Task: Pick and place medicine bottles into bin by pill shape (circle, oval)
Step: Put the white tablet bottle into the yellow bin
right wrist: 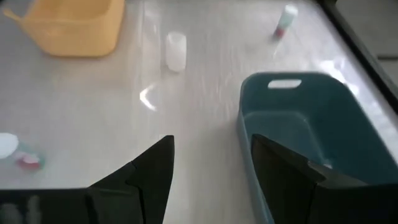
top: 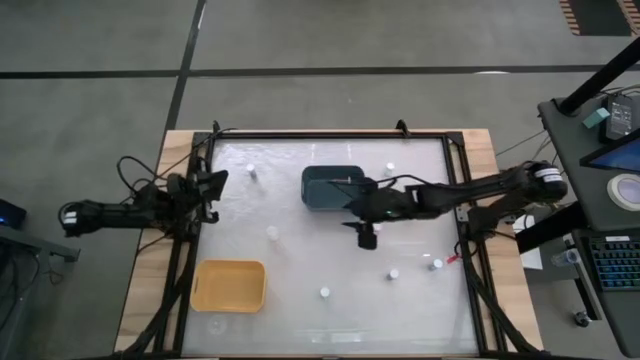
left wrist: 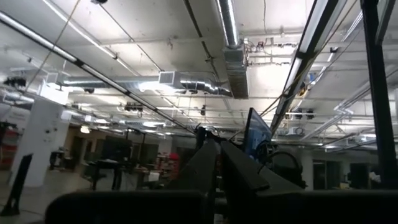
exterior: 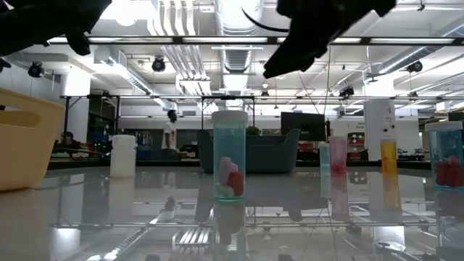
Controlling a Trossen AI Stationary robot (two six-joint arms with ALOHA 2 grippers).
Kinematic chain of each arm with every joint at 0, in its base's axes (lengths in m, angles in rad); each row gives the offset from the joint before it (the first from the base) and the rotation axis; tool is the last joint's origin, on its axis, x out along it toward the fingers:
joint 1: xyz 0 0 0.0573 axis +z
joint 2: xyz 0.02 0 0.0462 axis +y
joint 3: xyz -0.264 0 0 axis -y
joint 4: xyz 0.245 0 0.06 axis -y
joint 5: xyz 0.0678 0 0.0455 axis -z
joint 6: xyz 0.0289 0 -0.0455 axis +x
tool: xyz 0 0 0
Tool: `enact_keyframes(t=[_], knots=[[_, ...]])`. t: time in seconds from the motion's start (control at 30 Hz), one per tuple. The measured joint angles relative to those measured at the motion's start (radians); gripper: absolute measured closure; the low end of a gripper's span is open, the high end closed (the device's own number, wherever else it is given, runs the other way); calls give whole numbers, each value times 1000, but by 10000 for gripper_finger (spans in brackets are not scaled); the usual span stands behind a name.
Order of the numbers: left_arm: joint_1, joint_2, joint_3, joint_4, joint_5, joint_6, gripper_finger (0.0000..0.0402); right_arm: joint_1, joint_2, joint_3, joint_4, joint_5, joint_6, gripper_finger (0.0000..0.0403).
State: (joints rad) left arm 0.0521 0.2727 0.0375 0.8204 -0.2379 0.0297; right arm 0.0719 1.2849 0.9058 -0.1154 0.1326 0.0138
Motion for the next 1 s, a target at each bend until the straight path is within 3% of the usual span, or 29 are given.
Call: enact_keyframes(t=[0.3, 0.47, 0.8, 1.0], knots=[[-2, 198, 95, 0, 2, -133, 395, 0, -182, -271, 334, -1, -88, 197], [-4, 318, 168, 1, 4, -234, 395, 0, -291, -377, 438, -4, -150, 197], [-81, 554, 351, -26, 10, -259, 395, 0, -484, -537, 623, -65, -229, 197], [-126, 663, 496, -240, -13, -331, 395, 0, -580, -590, 623, -65, -227, 197]])
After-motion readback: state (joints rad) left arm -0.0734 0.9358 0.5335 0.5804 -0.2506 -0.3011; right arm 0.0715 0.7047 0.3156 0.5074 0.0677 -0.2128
